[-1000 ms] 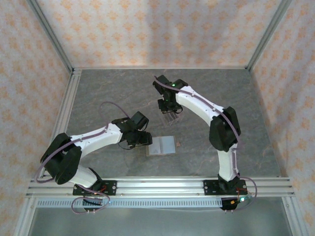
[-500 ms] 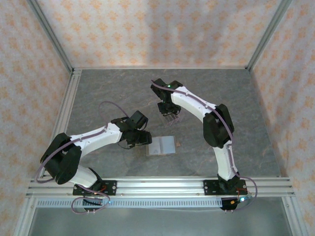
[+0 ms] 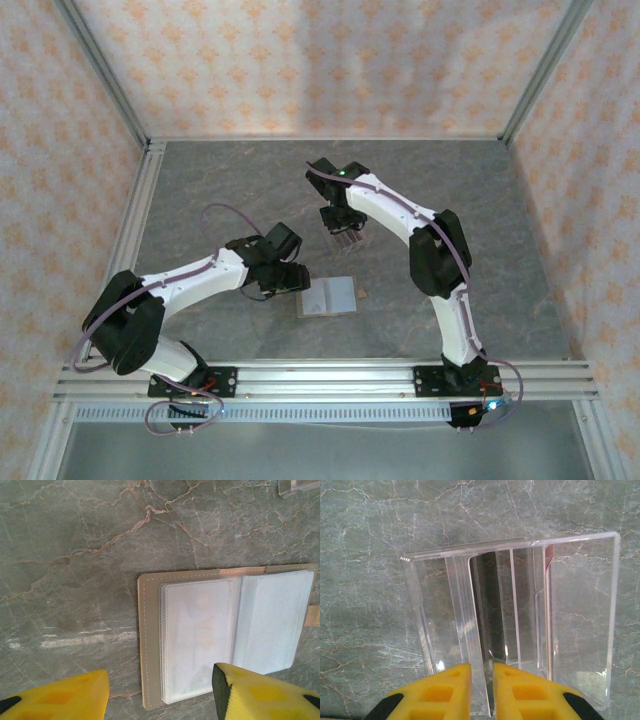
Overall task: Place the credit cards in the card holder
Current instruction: Pick up the credit card from the storage box.
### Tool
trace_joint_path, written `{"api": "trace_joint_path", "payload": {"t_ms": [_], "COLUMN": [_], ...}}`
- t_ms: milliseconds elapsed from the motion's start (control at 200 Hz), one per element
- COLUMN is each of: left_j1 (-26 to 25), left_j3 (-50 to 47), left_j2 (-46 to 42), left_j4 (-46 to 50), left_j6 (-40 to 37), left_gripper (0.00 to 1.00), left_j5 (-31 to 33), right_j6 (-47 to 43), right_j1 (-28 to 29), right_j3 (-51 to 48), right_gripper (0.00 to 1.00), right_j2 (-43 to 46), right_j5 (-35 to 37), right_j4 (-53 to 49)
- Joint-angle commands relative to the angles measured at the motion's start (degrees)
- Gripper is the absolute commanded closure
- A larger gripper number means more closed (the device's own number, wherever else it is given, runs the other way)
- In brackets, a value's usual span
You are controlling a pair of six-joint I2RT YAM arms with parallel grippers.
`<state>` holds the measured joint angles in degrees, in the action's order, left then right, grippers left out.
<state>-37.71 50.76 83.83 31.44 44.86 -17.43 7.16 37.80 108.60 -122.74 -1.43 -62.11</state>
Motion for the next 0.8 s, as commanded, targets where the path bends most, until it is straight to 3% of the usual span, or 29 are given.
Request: {"api": "trace_joint_path", "payload": {"t_ms": [0, 380, 636, 796], "left_j1": [0.62, 0.60, 0.62, 0.62], "left_j3": [1.62, 1.43, 1.49, 1.37], "left_j2": [0.41, -0.23, -0.81, -1.13], "left_j4": [1.51, 2.13, 2.65, 3.14], "left_j6": [-1.18, -1.09, -1.01, -1.18], "left_gripper": [0.42, 0.42, 0.42, 0.42], "left_j5": [0.63, 0.82, 1.04, 1.25], "right_j6": [-1.10, -1.53, -2.45, -3.18], "right_j1": [-0.27, -0.31, -0.27, -0.27], "right_j3": [1.53, 1.43, 1.67, 2.92], "right_gripper": [0.83, 0.86, 1.00, 1.00], "right_j2": [-1.93, -2.59, -2.20, -0.97], "right_j5": [1.47, 0.63, 1.36, 2.64], "right_j4": [-1.71, -1.57, -1.78, -2.45]}}
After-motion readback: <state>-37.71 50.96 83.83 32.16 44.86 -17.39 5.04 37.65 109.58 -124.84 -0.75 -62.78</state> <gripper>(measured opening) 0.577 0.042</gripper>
